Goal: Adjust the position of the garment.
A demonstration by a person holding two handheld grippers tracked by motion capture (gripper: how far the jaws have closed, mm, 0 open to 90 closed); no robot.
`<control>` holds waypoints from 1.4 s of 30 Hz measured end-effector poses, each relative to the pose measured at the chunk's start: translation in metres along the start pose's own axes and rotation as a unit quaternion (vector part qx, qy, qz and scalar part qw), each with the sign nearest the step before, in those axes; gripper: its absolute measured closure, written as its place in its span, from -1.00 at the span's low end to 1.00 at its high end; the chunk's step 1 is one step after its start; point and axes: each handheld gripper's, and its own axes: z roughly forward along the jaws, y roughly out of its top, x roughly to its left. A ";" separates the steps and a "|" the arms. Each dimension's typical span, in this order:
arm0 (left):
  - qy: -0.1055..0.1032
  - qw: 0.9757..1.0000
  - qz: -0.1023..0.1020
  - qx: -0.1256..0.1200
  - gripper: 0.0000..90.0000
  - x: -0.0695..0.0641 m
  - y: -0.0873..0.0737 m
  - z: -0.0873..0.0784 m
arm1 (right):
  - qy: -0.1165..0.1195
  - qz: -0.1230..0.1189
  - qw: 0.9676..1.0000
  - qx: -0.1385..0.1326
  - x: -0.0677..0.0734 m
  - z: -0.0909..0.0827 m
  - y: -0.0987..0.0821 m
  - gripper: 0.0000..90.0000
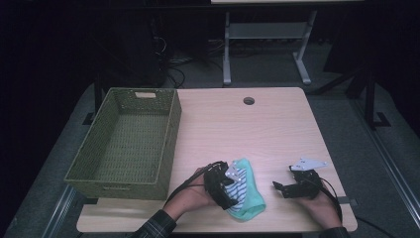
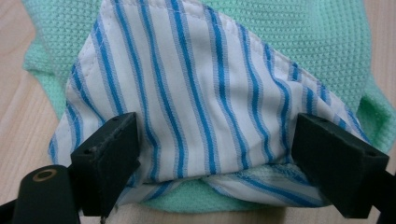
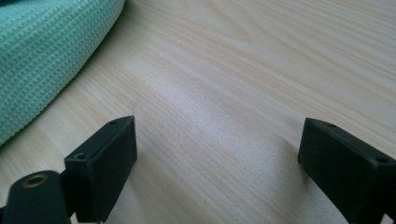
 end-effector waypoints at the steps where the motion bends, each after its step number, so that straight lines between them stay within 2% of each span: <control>1: 0.000 1.000 -0.002 0.000 -0.68 0.000 0.000 0.000 | 0.000 0.000 1.000 0.000 0.000 0.000 0.000 -0.75; 7: -0.008 1.000 -0.009 -0.003 -0.52 0.000 -0.002 -0.001 | -0.001 0.001 1.000 0.000 0.000 0.000 0.000 -0.75; 10: -0.015 1.000 -0.006 -0.004 -0.19 0.001 -0.002 -0.005 | -0.001 0.001 1.000 0.000 0.000 0.000 0.000 -0.74; 15: -0.029 0.999 -0.012 -0.010 0.36 0.004 -0.004 -0.008 | -0.002 0.002 1.000 -0.001 0.000 0.000 0.000 -0.74; 18: -0.037 0.999 -0.022 -0.006 0.54 0.005 -0.003 -0.008 | -0.003 0.002 1.000 0.000 0.000 0.000 0.000 -0.74; 22: -0.039 0.999 -0.025 -0.002 0.60 0.005 -0.002 -0.008 | -0.003 0.002 1.000 0.000 0.000 0.000 0.000 -0.74; 26: -0.049 0.998 -0.044 0.000 0.61 0.008 -0.001 -0.009 | -0.003 0.002 1.000 -0.001 0.000 0.000 0.000 -0.74; 31: -0.046 0.998 -0.048 0.002 0.62 0.006 0.001 -0.011 | -0.003 0.001 1.000 -0.001 0.000 0.000 0.000 -0.73; 35: -0.051 0.997 -0.057 0.000 0.62 0.008 0.002 -0.014 | -0.004 0.002 1.000 -0.001 0.000 0.000 0.000 -0.73; 42: -0.051 0.997 -0.055 -0.007 0.62 0.008 0.005 -0.023 | -0.005 0.005 1.000 -0.001 0.000 0.000 0.000 -0.73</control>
